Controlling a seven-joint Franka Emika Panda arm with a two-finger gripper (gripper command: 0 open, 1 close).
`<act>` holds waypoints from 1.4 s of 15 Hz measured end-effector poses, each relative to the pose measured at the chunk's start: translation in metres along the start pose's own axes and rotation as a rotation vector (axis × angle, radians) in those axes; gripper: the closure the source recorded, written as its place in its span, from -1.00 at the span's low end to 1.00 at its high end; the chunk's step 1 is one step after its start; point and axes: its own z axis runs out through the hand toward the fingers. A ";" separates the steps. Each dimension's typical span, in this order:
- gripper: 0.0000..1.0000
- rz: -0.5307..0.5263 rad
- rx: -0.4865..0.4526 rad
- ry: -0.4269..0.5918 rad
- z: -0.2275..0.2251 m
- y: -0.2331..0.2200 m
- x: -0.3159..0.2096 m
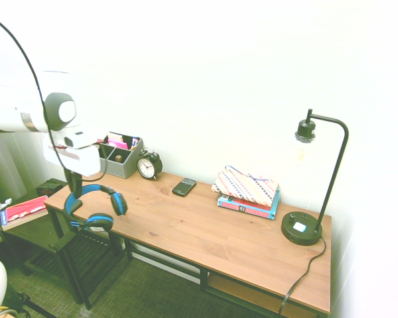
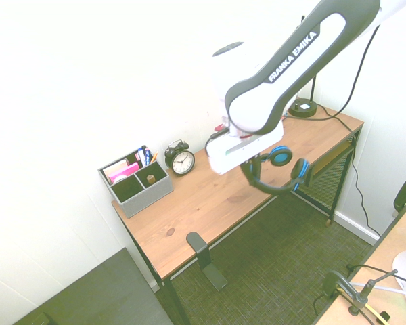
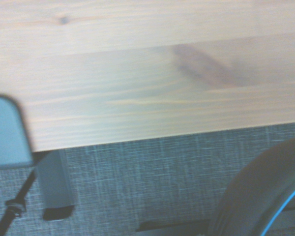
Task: Hang the headphone
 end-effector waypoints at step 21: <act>-1.00 0.140 0.007 -0.024 0.214 -0.082 -0.141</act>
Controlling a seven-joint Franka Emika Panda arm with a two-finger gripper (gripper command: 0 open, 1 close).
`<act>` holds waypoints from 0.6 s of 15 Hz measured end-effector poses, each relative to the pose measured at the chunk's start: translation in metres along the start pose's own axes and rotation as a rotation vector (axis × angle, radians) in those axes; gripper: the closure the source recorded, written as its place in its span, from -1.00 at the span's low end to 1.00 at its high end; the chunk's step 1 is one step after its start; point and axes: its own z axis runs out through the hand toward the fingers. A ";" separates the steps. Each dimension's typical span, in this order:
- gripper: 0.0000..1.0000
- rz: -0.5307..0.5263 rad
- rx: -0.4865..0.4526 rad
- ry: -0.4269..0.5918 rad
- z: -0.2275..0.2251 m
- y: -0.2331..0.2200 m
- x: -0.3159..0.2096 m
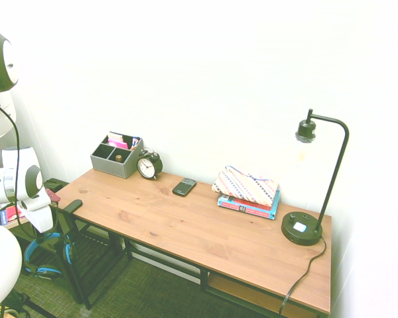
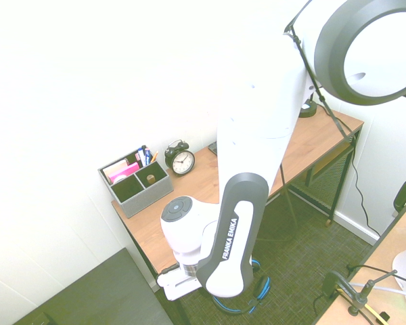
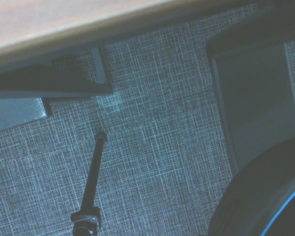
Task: Hang the headphone
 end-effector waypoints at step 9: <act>-1.00 -0.039 0.026 -0.041 -0.046 -0.031 0.006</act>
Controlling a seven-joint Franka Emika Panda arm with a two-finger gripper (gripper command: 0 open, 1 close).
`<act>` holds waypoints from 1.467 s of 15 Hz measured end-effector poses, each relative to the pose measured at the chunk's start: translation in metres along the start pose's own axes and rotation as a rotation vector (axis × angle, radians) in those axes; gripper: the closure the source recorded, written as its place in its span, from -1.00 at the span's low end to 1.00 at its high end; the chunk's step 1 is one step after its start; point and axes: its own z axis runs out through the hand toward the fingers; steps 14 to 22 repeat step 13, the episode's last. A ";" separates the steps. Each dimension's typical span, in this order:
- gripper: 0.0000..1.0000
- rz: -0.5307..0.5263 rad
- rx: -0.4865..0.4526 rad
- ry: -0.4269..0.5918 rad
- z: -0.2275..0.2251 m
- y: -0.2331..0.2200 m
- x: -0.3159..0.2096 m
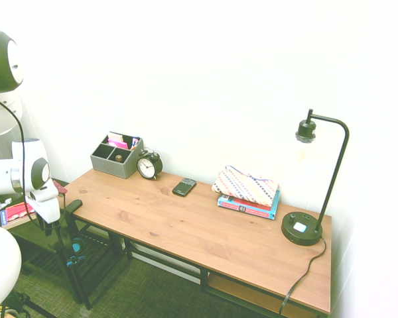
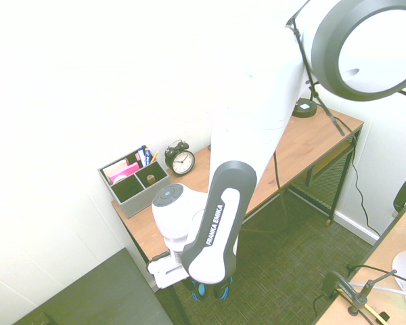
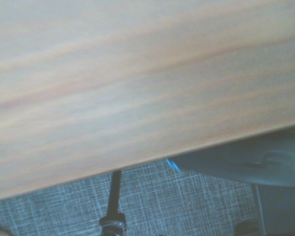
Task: Hang the headphone
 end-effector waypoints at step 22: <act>-1.00 -0.222 -0.023 0.064 -0.291 0.136 0.234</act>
